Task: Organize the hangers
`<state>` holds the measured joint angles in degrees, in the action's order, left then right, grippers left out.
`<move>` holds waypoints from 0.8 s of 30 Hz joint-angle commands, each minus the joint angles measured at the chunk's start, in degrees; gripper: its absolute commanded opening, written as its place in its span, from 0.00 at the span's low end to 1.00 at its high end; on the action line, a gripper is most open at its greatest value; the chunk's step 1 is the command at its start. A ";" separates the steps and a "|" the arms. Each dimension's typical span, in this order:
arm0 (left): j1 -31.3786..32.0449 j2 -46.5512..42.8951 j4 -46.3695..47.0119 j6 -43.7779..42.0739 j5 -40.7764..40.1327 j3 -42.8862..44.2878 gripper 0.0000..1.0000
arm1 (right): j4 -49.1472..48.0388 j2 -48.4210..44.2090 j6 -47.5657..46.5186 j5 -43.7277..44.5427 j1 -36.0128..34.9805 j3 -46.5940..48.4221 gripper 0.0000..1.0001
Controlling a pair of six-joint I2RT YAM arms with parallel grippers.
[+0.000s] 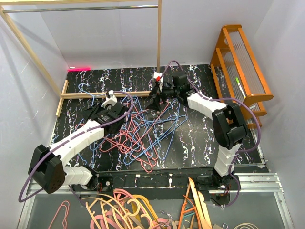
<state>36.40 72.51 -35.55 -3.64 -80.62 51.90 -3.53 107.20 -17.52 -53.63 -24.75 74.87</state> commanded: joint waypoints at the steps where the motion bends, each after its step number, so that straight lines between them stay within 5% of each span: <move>1: 1.61 1.64 -3.16 5.09 -13.83 2.34 0.00 | -1.79 -4.25 1.89 1.97 -0.43 3.59 0.98; 6: 10.19 3.92 -21.73 23.08 -14.34 5.34 0.00 | 3.90 -4.28 -6.70 -0.17 -0.40 6.88 0.99; 11: 23.22 1.57 -32.34 32.01 -14.93 2.75 0.00 | 30.27 -2.47 -31.51 -10.35 0.51 18.73 0.98; 15: 31.36 -2.97 -33.24 30.06 -15.08 -0.06 0.00 | 42.84 -0.47 -40.19 -15.17 1.80 25.11 0.98; 21: 32.67 -3.93 -34.11 30.97 -15.27 0.58 0.00 | 66.58 7.64 -50.61 -17.77 0.89 36.72 1.00; 24: 32.68 -3.47 -34.24 31.44 -15.27 0.60 0.00 | 71.12 9.28 -52.58 -17.10 -0.43 36.09 0.96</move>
<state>68.75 69.14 -67.77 25.56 -86.96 52.05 51.40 113.67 -61.78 -68.75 -23.42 110.17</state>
